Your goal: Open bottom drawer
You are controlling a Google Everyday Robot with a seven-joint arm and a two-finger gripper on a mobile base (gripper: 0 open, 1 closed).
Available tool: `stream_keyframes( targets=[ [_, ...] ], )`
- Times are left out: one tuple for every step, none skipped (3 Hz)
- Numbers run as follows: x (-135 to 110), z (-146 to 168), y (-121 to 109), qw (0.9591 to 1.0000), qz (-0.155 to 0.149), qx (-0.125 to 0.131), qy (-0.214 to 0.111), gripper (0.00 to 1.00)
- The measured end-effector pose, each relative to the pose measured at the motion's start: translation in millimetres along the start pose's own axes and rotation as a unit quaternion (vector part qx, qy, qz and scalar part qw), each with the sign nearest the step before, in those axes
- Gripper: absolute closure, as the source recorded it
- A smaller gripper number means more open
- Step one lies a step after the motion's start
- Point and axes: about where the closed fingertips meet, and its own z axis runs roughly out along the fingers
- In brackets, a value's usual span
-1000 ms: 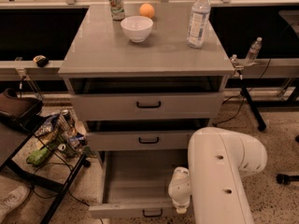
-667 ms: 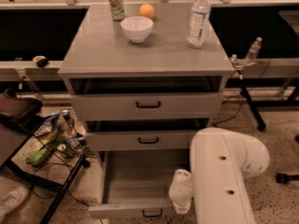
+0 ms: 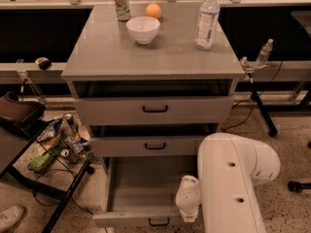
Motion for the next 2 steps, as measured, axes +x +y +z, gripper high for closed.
stream_keyframes(
  targets=[
    [1.3,-1.7,3.4,1.0000,0.006,-0.001,0.003,1.00],
    [-0.5,-1.0,1.7,1.0000,0.007,0.000,0.003,1.00]
  ],
)
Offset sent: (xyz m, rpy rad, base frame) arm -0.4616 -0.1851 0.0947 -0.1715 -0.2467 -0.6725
